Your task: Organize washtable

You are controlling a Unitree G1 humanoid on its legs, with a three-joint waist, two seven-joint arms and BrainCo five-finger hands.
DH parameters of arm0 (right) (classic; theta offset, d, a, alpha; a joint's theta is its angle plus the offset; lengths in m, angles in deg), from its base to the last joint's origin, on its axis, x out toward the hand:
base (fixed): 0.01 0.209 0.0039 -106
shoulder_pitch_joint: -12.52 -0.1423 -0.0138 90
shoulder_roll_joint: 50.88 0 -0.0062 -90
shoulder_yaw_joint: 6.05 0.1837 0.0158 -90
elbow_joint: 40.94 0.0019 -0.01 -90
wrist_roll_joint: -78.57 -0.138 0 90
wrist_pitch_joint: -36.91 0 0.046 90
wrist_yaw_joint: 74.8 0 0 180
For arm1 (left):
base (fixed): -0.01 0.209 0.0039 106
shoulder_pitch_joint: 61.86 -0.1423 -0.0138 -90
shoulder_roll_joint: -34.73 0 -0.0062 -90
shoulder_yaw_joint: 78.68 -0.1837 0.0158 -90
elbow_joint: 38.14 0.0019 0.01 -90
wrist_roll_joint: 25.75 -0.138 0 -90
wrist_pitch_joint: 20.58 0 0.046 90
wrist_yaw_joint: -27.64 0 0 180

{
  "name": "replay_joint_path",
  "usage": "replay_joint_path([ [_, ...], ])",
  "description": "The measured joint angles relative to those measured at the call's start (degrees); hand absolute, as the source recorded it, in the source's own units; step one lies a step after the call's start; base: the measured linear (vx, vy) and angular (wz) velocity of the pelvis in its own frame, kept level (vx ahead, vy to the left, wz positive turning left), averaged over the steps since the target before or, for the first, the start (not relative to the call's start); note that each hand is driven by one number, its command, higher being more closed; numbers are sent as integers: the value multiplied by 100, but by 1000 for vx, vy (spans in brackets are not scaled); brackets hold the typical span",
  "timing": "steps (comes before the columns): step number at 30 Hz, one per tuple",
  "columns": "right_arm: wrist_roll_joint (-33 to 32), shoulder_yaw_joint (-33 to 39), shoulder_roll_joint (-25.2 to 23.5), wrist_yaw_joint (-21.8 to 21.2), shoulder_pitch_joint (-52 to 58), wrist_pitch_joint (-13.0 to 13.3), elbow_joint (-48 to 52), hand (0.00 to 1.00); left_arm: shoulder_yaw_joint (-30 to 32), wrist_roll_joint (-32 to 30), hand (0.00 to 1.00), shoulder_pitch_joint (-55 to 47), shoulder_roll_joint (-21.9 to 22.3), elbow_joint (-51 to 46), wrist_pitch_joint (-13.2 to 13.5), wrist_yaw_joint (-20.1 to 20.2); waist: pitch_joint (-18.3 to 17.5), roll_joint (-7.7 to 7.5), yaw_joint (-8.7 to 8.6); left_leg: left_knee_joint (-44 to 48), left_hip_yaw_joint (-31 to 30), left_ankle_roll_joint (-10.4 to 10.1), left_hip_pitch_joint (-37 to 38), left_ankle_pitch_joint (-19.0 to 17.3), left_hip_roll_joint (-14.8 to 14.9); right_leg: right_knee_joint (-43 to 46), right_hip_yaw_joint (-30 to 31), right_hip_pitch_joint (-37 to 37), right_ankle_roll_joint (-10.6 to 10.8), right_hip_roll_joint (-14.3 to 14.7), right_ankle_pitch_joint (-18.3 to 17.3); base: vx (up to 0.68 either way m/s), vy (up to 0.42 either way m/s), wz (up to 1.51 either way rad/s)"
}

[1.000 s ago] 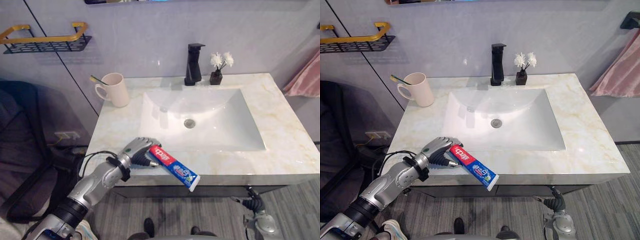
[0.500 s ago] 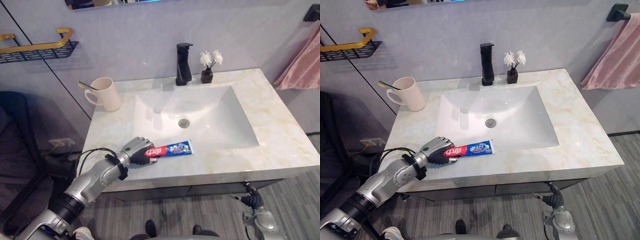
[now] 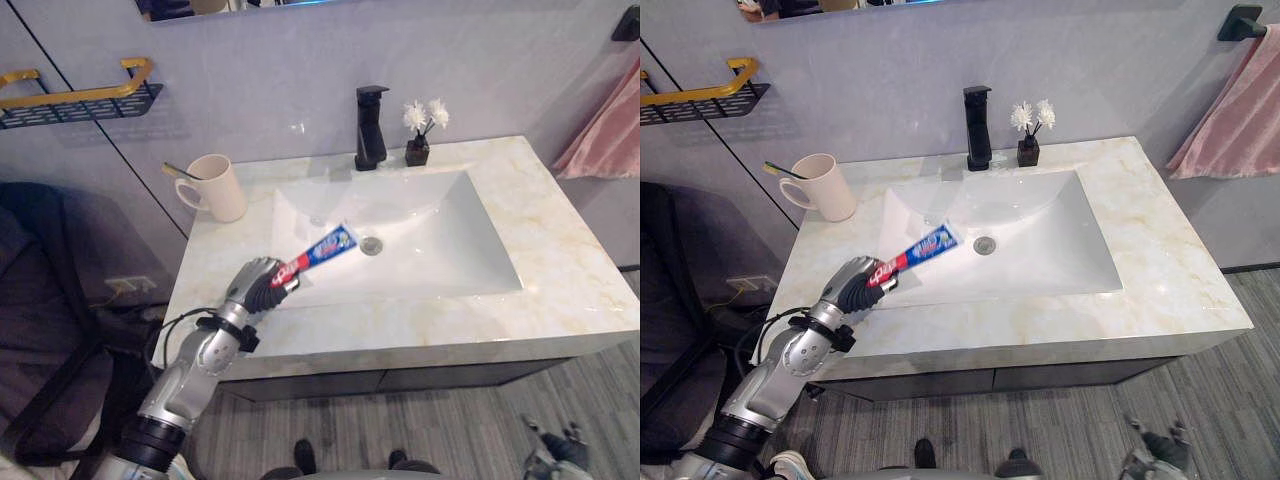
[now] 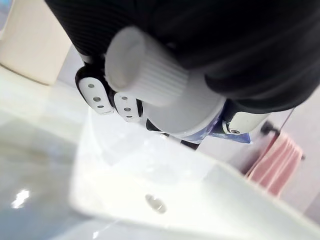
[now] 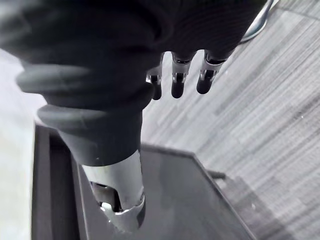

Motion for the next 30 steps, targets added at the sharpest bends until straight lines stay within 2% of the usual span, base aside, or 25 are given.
replay_joint_path([
  [2, -99, 440, -16, 132, -1, -31, 408, 0, 2, 149, 100, -11, 184, -215, -14, -71, -1, -8, -4, 0, 5, 1, -6, 0, 1, 1, 10, -10, 7, 1, 5, -11, -5, -2],
  [4, -274, 980, -4, 397, -69, -65, 1386, 0, 48, 334, 100, -20, 378, -493, -32, -103, -9, -24, -23, 1, 12, 2, -6, 1, 6, 11, 20, -18, 10, 10, 7, 0, 0, 0],
  [6, -431, 1145, 48, 577, -133, -48, 2212, 0, 179, 372, 100, -24, 485, -649, -32, -106, -21, -40, -25, 2, 25, 2, -2, 1, 18, 19, 37, -22, 18, 23, 13, -5, -4, -3],
  [8, -593, 1143, 180, 732, -329, 101, 3002, 0, 384, 428, 100, -27, 558, -799, -35, -157, -44, -75, -22, 2, 57, 2, 8, 1, 36, 39, 76, -39, 18, 47, 13, -20, -14, -9],
  [10, -705, 1011, 367, 843, -726, 432, 3875, 0, 610, 536, 100, -27, 562, -964, -38, -241, -67, -106, 7, 3, 94, 2, 0, 1, 45, 105, 115, -109, 18, 84, 12, -35, -13, -11],
  [11, -737, 952, 416, 839, -799, 511, 4043, 0, 642, 539, 100, -26, 562, -995, -37, -258, -69, -111, 16, 3, 99, 2, -1, 1, 48, 105, 121, -113, 18, 88, 13, -32, -9, -7],
  [13, -858, 394, 764, 765, -1070, 908, 4741, 0, 696, 607, 100, -28, 621, -1075, -37, -350, -128, -118, 70, 5, 100, 2, 0, 1, 45, 109, 122, -116, 18, 87, 13, 0, 0, 0],
  [14, -901, 124, 867, 698, -1177, 1025, 4954, 0, 714, 658, 100, -29, 682, -1117, -37, -351, -154, -123, 90, 5, 99, 2, 0, 1, 44, 110, 120, -116, 18, 87, 13, 0, 0, 0],
  [16, -1116, -430, 1004, 488, -1399, 1192, 5284, 0, 728, 783, 100, -28, 768, -1235, -35, -358, -180, -141, 109, 5, 89, 2, 0, 2, 44, 113, 110, -113, 18, 87, 13, 0, 0, 0],
  [18, -1580, -1444, 1120, 92, -1830, 1326, 5593, 0, 710, 924, 100, -25, 802, -1372, -24, -369, -193, -151, 125, 5, 69, 4, -1, 3, 40, 123, 95, -111, 19, 86, 13, -17, -6, 4],
  [21, -2108, -2610, 1121, -294, -2318, 1360, 5687, 0, 504, 1048, 100, 79, 801, -1395, -25, -483, -197, -149, 266, 5, 15, 12, -1, 10, 31, 173, 0, -112, 19, 80, 12, -17, -4, 9],
  [23, -2309, -3122, 1099, -384, -2504, 1348, 5687, 0, 348, 1063, 100, 171, 801, -1395, -28, -505, -197, -149, 315, 5, -48, 26, -6, 21, 24, 208, -95, -106, 19, 76, 12, -15, -7, 17],
  [24, -2481, -3629, 1018, -472, -2737, 1268, 5686, 0, 202, 1136, 100, 251, 802, -1395, -29, -586, -197, -148, 371, 5, -97, 41, -21, 34, 11, 226, -177, -105, 19, 65, 12, -15, -5, 20],
  [26, -2585, -4087, 899, -476, -2949, 1231, 5685, 0, 72, 1200, 100, 298, 826, -1395, -30, -622, -198, -147, 398, 5, -160, 57, -45, 48, -16, 235, -250, -103, 20, 40, 11, -16, 5, 19],
  [30, -2730, -5133, 475, -568, -3434, 995, 5474, 0, -354, 1210, 100, 387, 911, -1364, -57, -720, -199, -147, 468, 5, -236, 116, -87, 92, -101, 269, -379, -107, 22, -41, 10, -25, 20, 14],
])
